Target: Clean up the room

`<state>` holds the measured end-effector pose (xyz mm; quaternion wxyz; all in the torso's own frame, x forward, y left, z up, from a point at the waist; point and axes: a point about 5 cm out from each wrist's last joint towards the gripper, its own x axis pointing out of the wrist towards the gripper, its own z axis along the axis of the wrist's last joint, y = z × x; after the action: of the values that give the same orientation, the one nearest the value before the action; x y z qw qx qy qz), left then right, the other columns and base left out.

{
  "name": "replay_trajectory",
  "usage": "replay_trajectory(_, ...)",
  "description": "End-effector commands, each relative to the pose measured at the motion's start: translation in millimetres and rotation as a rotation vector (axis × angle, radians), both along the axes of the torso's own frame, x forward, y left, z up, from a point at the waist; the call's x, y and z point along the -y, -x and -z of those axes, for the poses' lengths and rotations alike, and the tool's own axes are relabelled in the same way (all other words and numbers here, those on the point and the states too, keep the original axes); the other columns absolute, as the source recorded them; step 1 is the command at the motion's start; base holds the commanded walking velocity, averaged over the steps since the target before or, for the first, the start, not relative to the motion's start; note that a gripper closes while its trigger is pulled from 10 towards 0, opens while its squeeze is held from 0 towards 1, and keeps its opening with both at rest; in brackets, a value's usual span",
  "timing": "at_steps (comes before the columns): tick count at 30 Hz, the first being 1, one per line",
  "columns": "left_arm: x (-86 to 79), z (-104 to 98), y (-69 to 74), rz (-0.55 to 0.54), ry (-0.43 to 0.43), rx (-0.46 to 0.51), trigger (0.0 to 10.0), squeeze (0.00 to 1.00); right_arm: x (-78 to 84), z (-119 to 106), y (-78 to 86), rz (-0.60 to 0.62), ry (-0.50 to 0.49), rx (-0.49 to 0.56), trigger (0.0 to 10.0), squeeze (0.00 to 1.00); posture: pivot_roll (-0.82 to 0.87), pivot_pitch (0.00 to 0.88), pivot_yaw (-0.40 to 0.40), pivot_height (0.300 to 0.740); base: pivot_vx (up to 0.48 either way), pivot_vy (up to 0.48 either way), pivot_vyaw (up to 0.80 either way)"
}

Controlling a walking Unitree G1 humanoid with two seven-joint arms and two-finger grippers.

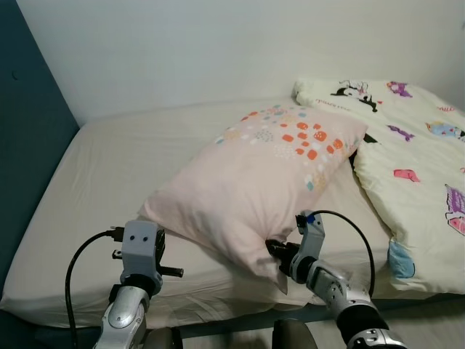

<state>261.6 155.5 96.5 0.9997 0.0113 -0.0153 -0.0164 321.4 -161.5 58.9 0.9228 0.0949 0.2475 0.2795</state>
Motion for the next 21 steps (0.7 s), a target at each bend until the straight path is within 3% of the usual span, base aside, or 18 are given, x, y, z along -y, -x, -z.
replay_trajectory(1,-5.4,5.0,2.3,-0.013,-0.018,-0.021,10.0,0.00,-5.7,6.1,13.5,-0.187,0.059,-0.047,0.0,0.00,0.03,0.119,-0.009,0.599,0.000,0.000,0.00)
replay_trajectory(5,-5.3,5.3,2.9,-0.012,-0.018,-0.021,10.0,0.00,6.5,0.6,17.8,-0.260,0.108,-0.037,0.0,0.00,0.03,0.120,-0.007,0.599,0.000,0.000,0.00)
replay_trajectory(8,-3.5,6.0,3.3,-0.004,-0.015,-0.024,10.0,0.00,45.3,-9.8,25.5,-0.315,0.210,-0.043,0.0,0.00,0.02,0.123,-0.004,0.599,0.000,0.000,0.00)
replay_trajectory(10,-2.8,6.2,3.5,-0.001,-0.013,-0.025,10.0,0.00,59.3,-13.3,29.2,-0.329,0.246,-0.052,0.0,0.00,0.02,0.123,-0.005,0.599,0.000,0.000,0.00)
replay_trajectory(13,-2.6,6.3,3.5,0.000,-0.013,-0.025,10.0,0.00,69.3,-17.2,30.8,-0.323,0.265,-0.058,0.0,0.00,0.03,0.125,-0.006,0.599,0.000,0.000,0.00)
replay_trajectory(17,-3.1,6.2,4.2,0.002,-0.012,-0.027,10.0,0.00,109.5,-37.8,36.1,-0.262,0.322,-0.078,0.0,0.00,0.03,0.127,-0.006,0.599,0.000,0.000,0.00)
replay_trajectory(19,-3.3,6.3,4.5,0.002,-0.012,-0.027,10.0,0.00,115.4,-40.7,36.9,-0.249,0.328,-0.081,0.0,0.00,0.03,0.128,-0.005,0.599,0.000,0.000,0.00)
replay_trajectory(21,-3.6,6.4,4.9,0.002,-0.013,-0.028,10.0,0.00,135.2,-47.1,40.0,-0.203,0.362,-0.088,0.0,0.00,0.03,0.128,-0.006,0.599,0.000,0.000,0.00)
